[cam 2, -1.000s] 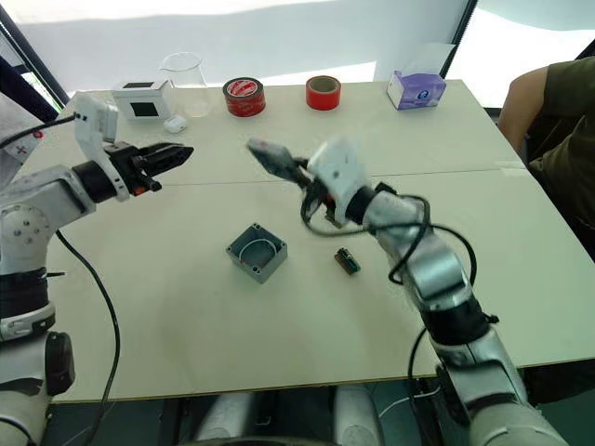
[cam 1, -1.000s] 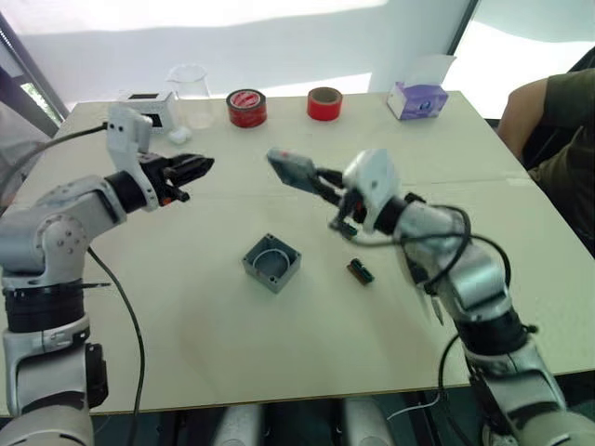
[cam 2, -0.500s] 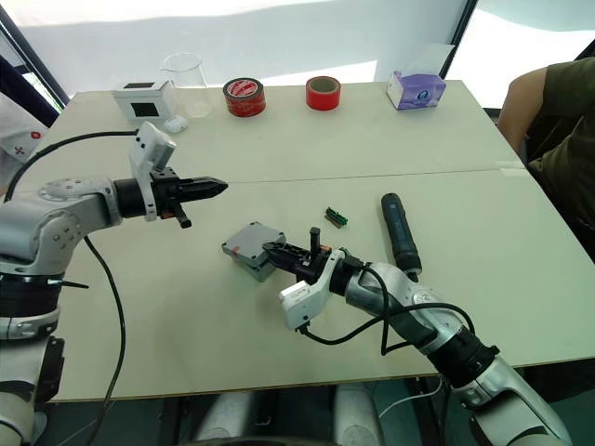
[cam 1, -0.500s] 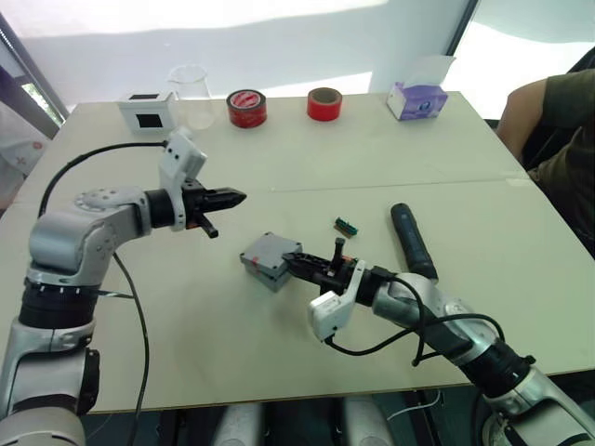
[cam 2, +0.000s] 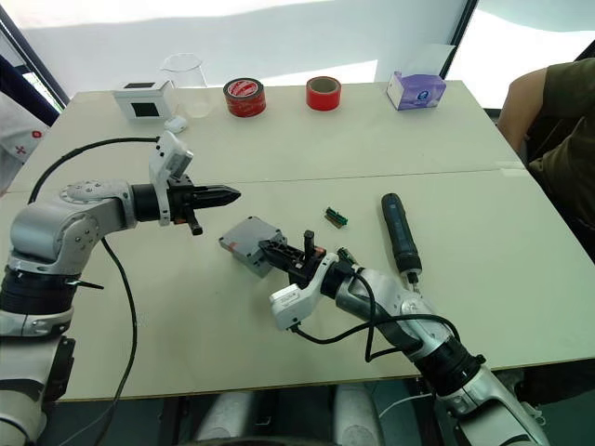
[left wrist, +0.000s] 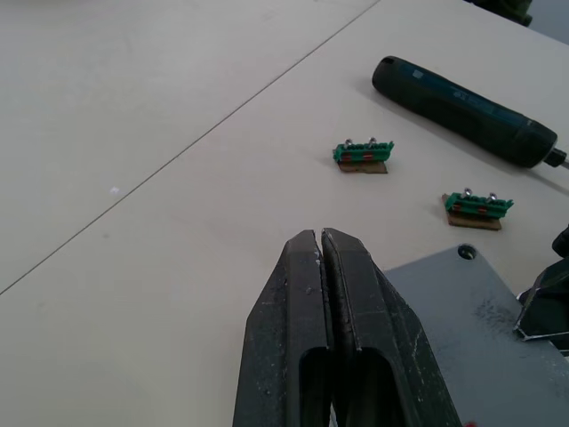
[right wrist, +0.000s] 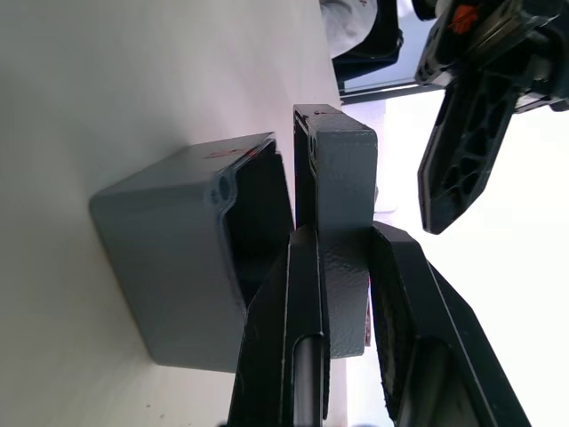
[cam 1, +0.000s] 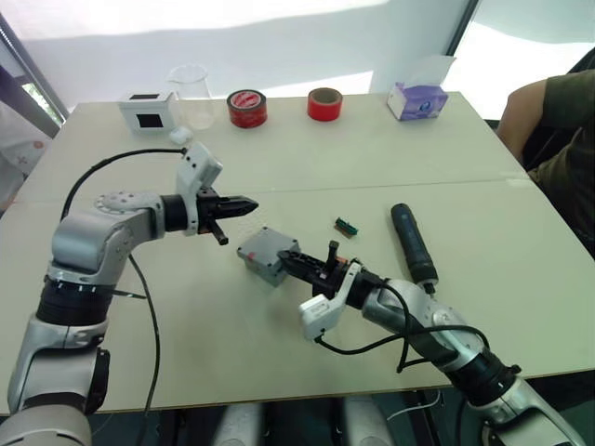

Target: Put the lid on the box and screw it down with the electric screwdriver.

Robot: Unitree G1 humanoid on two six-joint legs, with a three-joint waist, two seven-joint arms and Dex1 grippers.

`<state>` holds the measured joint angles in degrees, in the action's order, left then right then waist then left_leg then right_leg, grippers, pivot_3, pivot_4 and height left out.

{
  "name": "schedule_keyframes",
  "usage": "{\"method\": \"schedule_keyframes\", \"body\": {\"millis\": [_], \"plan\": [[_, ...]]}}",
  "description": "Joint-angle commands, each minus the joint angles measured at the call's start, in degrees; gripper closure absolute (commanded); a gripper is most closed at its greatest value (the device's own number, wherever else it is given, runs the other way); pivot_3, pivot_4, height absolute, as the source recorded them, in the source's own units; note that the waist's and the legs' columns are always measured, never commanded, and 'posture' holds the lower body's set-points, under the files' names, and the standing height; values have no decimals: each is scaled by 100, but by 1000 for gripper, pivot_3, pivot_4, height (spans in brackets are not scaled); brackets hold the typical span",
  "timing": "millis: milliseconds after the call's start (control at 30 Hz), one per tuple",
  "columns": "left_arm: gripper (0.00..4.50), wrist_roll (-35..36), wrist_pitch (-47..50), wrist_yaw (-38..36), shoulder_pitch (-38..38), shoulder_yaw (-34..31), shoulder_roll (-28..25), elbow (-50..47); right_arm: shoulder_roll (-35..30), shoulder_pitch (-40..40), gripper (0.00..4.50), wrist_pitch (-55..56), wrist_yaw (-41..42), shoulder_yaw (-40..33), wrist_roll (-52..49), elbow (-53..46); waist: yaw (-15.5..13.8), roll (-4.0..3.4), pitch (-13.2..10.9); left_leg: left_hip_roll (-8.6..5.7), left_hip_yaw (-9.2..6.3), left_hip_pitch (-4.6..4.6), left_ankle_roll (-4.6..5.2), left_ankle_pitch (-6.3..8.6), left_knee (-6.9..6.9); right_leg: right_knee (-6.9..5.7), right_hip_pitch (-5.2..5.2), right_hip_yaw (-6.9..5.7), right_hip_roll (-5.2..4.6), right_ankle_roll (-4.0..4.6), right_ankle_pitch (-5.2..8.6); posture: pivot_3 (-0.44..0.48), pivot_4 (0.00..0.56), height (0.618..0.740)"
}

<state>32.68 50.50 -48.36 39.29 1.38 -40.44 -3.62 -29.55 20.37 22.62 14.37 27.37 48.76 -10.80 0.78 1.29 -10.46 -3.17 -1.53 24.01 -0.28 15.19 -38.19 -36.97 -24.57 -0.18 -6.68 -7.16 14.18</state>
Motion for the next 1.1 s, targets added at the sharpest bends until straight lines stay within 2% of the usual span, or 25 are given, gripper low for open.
{"method": "schedule_keyframes", "body": {"millis": [33, 1100], "plan": [[4444, -63, -120, -14, 166, -92, 32, -43, 66, -34, 4375, -42, -91, -206, 53, -285, -1, 0, 0, 0, 0, 0, 0, 0, 0, 0, 0, 0, 0, 0, 0, 0, 150, 740], [4444, -438, -306, -191, 46, 89, 337, 63, 246, 32, 4375, -21, -194, -67, 532, 318, 6, 0, 0, -1, 0, -3, 0, 0, -1, -2, 2, -1, 0, 0, 0, 0, 150, 740]]}}
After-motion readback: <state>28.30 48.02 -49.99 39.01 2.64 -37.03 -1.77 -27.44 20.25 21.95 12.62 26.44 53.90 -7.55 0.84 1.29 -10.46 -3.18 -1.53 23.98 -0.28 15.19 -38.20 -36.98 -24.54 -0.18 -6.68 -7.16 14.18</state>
